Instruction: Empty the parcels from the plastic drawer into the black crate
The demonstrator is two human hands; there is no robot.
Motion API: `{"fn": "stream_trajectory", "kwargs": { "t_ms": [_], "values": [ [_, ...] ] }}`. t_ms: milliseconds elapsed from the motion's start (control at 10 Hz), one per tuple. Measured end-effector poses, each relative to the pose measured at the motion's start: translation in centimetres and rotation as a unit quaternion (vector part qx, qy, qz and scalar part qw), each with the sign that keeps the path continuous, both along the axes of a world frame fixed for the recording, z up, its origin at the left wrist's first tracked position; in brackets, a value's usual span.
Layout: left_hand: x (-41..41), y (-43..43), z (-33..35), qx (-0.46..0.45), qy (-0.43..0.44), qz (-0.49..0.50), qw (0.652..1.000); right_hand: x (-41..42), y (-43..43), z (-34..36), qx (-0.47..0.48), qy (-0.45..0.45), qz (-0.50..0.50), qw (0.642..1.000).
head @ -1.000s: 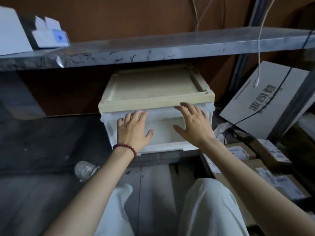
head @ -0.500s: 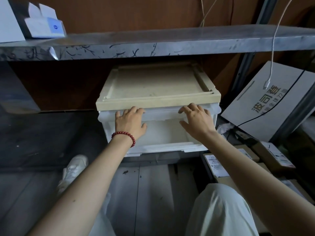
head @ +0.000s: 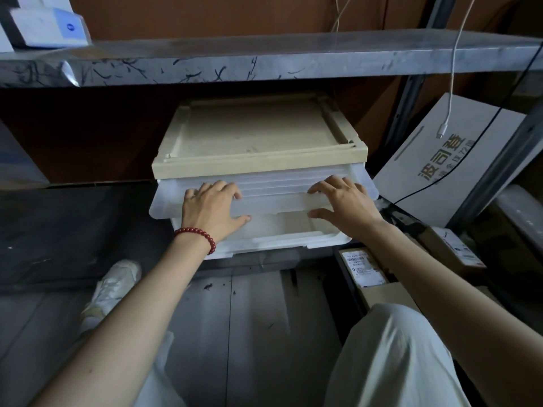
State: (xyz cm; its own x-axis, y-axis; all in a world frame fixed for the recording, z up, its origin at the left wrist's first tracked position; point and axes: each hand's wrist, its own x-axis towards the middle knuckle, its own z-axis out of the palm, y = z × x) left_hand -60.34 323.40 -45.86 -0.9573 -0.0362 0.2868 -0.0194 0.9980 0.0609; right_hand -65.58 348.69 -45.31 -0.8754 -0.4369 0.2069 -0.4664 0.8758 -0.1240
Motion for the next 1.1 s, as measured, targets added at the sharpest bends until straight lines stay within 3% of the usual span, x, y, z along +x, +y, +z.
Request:
{"fn": "stream_trajectory", "kwargs": {
  "t_ms": [500,1100],
  "values": [
    [9.8,1.6,-2.4,-0.001,-0.008,-0.059,0.998,9.0,3.8,-3.3,0.034,0.024,0.038,0.998],
    [9.1,2.1,-5.1,-0.009,-0.055,-0.017,0.998,8.5,2.5,-5.4,0.037,-0.032,-0.011,0.999]
  ]
}}
